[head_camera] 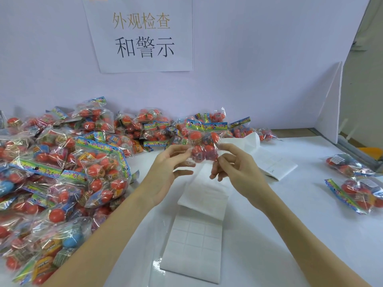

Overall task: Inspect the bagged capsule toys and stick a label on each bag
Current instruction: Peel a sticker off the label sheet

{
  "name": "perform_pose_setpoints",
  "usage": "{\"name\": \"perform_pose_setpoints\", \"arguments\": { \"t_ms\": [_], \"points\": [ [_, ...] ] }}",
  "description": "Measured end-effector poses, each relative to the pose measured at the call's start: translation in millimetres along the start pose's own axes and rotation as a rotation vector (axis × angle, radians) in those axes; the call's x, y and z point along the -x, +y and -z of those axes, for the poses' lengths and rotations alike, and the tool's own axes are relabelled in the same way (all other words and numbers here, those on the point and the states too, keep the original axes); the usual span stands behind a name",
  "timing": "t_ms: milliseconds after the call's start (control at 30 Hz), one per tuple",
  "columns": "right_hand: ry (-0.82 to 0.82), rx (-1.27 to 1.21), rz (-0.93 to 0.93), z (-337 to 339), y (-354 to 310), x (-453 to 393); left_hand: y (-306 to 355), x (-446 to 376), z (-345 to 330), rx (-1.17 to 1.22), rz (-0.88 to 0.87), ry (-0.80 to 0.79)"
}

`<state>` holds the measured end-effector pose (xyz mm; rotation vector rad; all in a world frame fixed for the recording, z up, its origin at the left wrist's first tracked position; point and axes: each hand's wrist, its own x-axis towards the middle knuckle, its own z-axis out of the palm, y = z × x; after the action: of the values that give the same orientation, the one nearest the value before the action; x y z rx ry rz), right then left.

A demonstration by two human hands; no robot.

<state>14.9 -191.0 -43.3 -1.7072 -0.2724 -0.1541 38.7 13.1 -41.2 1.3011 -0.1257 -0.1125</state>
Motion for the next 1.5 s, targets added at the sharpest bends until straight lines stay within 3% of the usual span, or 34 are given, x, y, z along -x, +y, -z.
{"name": "perform_pose_setpoints", "arguments": {
  "t_ms": [167, 433, 633, 933, 1067, 1167, 1500],
  "points": [
    [-0.031, 0.006, 0.006, 0, -3, 1, -1, 0, 1, -0.118, -0.11, 0.036],
    [0.027, 0.002, -0.004, 2, 0, -1, 0, -2, -2, 0.063, 0.01, -0.023],
    [0.065, 0.138, 0.015, 3, 7, -2, -3, -2, 0, -0.026, -0.012, 0.038],
    [-0.019, 0.101, -0.068, -2, 0, 1, 3, 0, -1, -0.015, -0.06, -0.004],
    [-0.106, 0.127, -0.074, -1, -2, 3, 6, 1, 0, -0.178, -0.072, 0.027],
    [-0.08, 0.143, -0.057, -1, -1, 3, 2, 1, 1, -0.318, -0.131, 0.094],
    [0.025, -0.173, -0.201, 2, -3, -1, -4, 2, -3, -0.316, -0.356, 0.184]
  ]
}}
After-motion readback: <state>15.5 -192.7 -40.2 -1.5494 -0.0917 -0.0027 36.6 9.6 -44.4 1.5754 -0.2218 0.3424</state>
